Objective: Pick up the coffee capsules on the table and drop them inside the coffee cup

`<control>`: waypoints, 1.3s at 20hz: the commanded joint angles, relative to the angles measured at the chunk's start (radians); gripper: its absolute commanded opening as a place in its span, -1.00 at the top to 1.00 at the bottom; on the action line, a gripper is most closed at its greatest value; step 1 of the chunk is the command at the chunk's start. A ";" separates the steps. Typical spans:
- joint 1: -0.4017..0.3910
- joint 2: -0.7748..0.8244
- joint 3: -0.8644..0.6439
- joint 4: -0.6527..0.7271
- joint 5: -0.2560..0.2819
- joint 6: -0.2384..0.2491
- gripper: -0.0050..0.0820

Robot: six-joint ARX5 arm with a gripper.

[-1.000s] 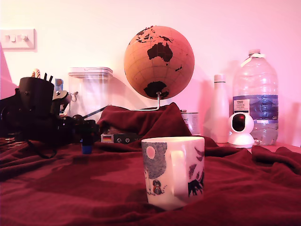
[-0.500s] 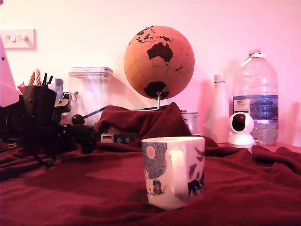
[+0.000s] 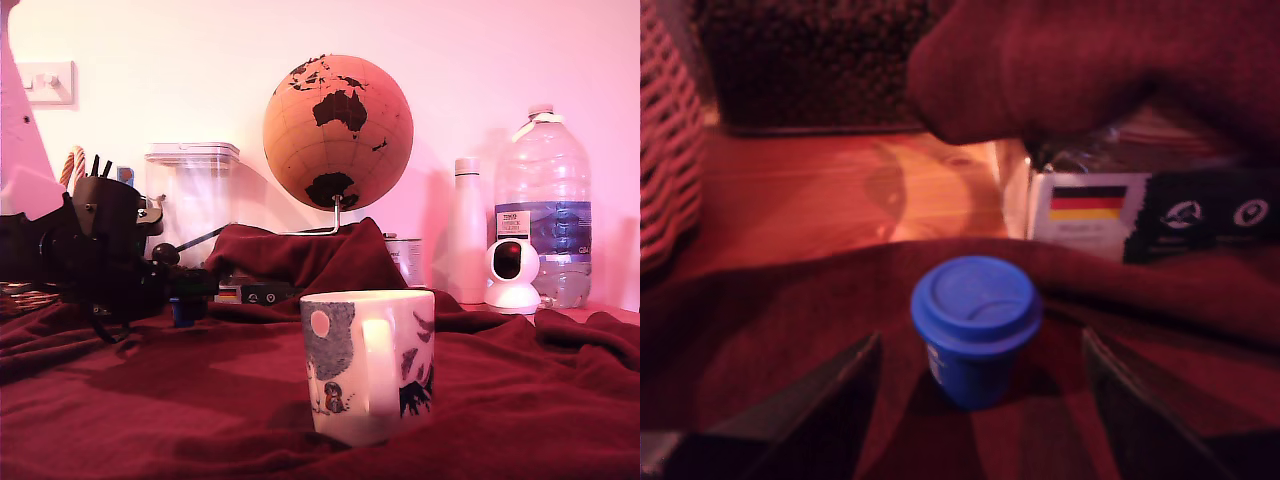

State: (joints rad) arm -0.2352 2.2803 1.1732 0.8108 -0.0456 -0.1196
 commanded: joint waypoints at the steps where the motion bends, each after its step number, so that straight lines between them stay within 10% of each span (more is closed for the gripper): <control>1: -0.007 0.037 0.016 -0.008 -0.024 -0.011 -0.46; 10: -0.034 0.069 0.102 -0.098 -0.171 -0.062 -0.37; 26: -0.036 0.070 0.111 -0.137 -0.183 -0.063 0.18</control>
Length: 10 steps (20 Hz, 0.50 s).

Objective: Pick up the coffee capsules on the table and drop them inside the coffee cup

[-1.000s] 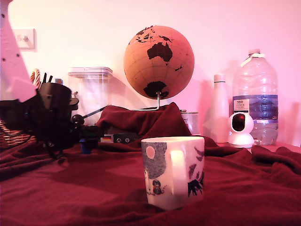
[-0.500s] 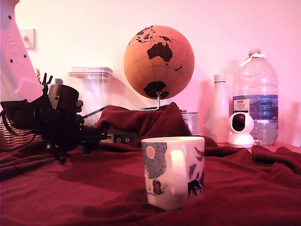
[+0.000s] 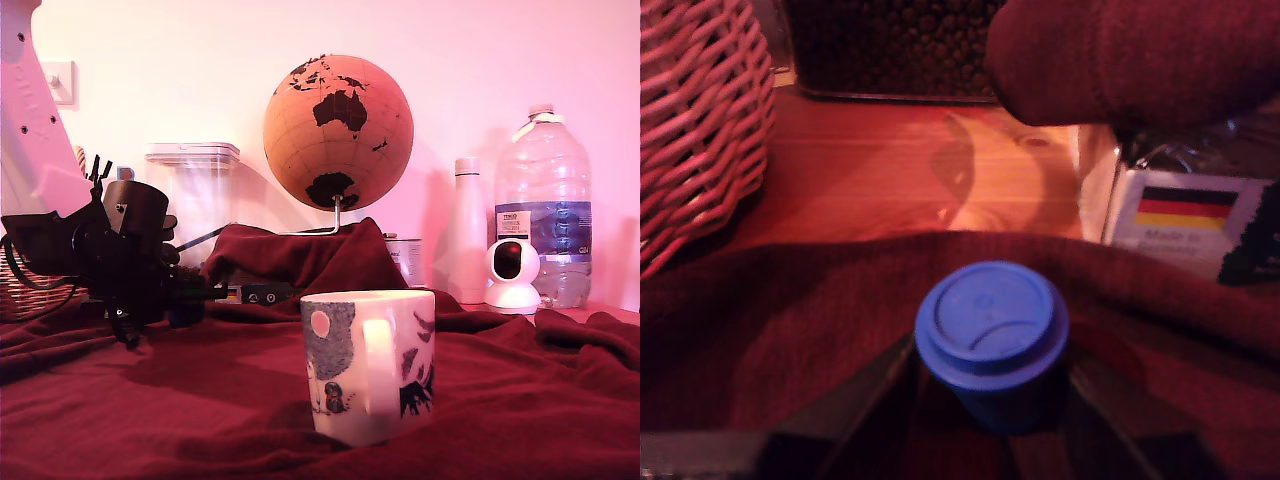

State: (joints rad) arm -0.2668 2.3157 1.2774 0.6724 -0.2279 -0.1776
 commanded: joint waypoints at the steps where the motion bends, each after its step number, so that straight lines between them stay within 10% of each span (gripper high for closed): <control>1: -0.005 0.035 0.006 0.001 -0.001 -0.005 0.29; 10: -0.004 0.034 0.006 0.009 0.030 0.043 0.53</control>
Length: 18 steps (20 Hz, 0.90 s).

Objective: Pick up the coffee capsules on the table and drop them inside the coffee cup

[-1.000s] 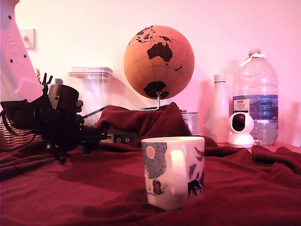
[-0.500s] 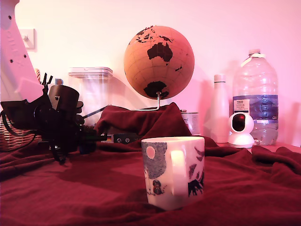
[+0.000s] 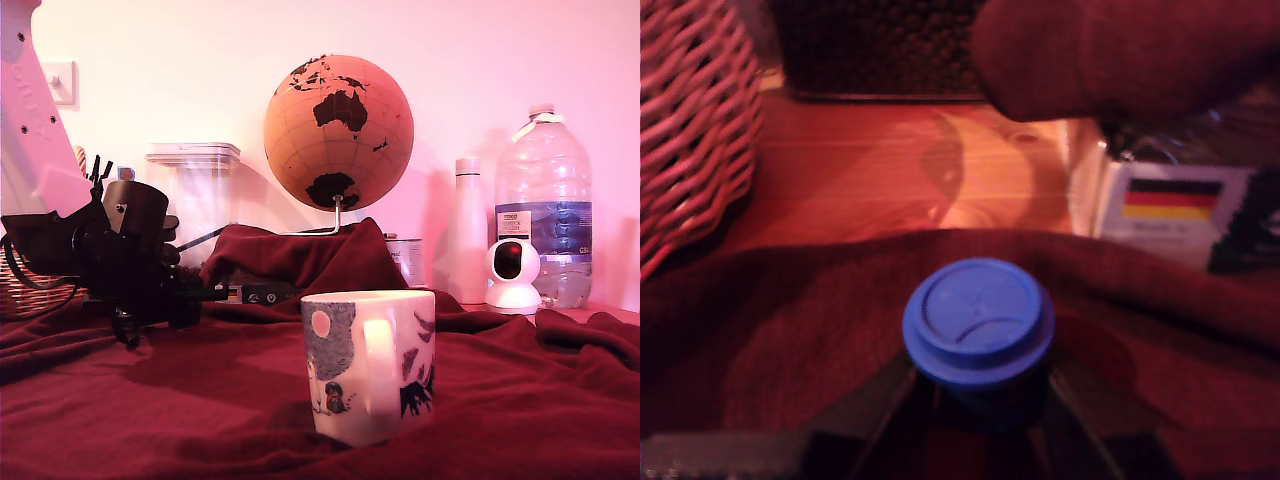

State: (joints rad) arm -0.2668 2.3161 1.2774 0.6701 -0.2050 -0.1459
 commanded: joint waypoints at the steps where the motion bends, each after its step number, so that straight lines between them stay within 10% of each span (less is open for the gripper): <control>1: -0.004 0.034 0.006 0.011 0.010 0.026 0.53; 18: -0.012 -0.097 -0.021 -0.166 0.184 0.050 0.53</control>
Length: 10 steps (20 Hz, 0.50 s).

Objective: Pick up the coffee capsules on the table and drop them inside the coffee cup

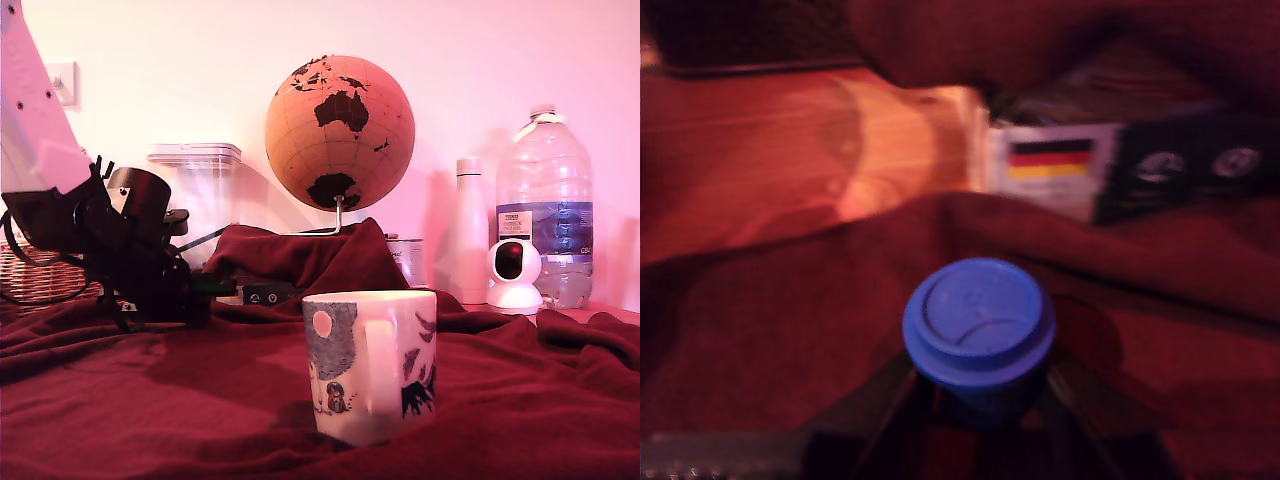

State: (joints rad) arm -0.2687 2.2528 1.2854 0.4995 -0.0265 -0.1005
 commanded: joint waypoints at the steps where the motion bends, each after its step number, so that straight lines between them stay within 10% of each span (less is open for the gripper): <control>1: -0.013 -0.047 -0.045 0.007 0.008 0.005 0.53; 10: -0.013 -0.151 -0.199 0.079 0.136 0.034 0.53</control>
State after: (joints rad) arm -0.2798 2.1281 1.1133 0.5617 0.1047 -0.0887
